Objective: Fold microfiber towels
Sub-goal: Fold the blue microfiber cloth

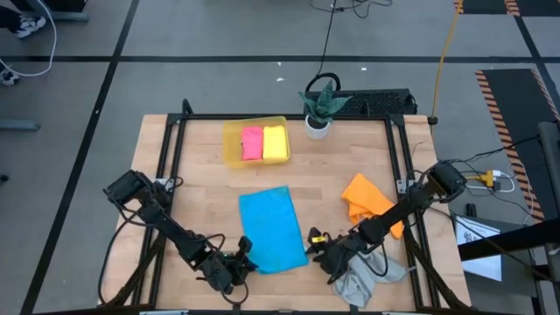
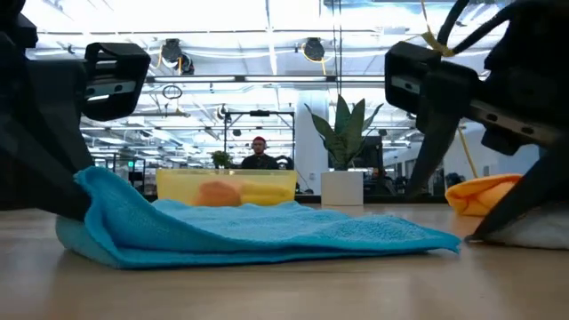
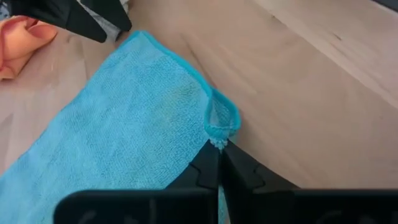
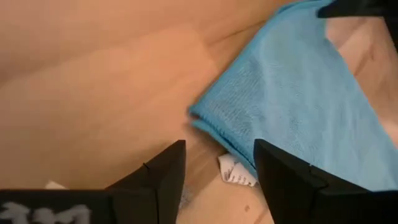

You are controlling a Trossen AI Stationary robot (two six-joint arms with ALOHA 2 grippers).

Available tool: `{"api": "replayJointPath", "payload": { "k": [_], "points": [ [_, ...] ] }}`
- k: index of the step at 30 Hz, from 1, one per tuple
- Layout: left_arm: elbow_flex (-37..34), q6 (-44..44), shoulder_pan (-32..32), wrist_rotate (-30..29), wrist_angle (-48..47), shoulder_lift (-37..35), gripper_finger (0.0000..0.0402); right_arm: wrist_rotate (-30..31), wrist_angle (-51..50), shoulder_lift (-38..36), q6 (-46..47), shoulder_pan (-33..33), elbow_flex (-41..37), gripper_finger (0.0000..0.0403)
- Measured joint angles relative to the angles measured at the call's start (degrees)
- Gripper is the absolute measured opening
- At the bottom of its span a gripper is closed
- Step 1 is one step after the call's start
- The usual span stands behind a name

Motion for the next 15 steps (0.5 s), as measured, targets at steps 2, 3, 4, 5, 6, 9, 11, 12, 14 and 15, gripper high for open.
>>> {"api": "replayJointPath", "payload": {
  "k": [2,3,4,5,6,9,11,12,14,15],
  "points": [
    [0.0,-0.2,0.3,0.0,-0.1,0.0,0.0005,0.0,0.4,0.8,-3.8,-0.1,0.1,0.0185],
    [0.0,-0.2,0.5,0.0,-0.2,0.0,0.0006,0.0,0.6,1.4,-5.9,-0.3,0.3,0.0186],
    [0.0,-0.3,0.6,0.0,-0.2,0.0,0.0010,0.0,1.0,2.0,-8.1,-0.4,0.5,0.0184],
    [0.0,-0.6,0.8,0.0,-0.2,0.0,0.0015,0.2,1.2,2.6,-10.1,-0.5,0.7,0.0182],
    [0.0,-1.0,0.9,0.0,-0.1,0.0,0.0022,0.5,1.4,3.0,-12.2,-0.5,0.8,0.0179],
    [0.0,-1.5,1.4,1.4,0.1,0.0,0.0043,0.5,2.1,3.6,-17.5,-0.8,1.2,0.0168],
    [0.0,-1.5,1.6,1.8,0.2,0.0,0.0061,0.2,2.0,3.7,-19.2,-1.1,1.6,0.0160],
    [0.0,-1.5,1.6,1.8,0.1,0.0,0.0071,0.0,1.9,3.7,-19.9,-1.4,1.6,0.0156],
    [0.0,-1.5,1.6,1.7,0.0,0.0,0.0096,-0.5,1.8,3.8,-20.5,-2.0,1.6,0.0146],
    [0.0,-1.5,1.6,1.7,0.0,0.0,0.0110,-0.6,1.7,3.8,-20.4,-2.3,1.6,0.0141]
  ]
}}
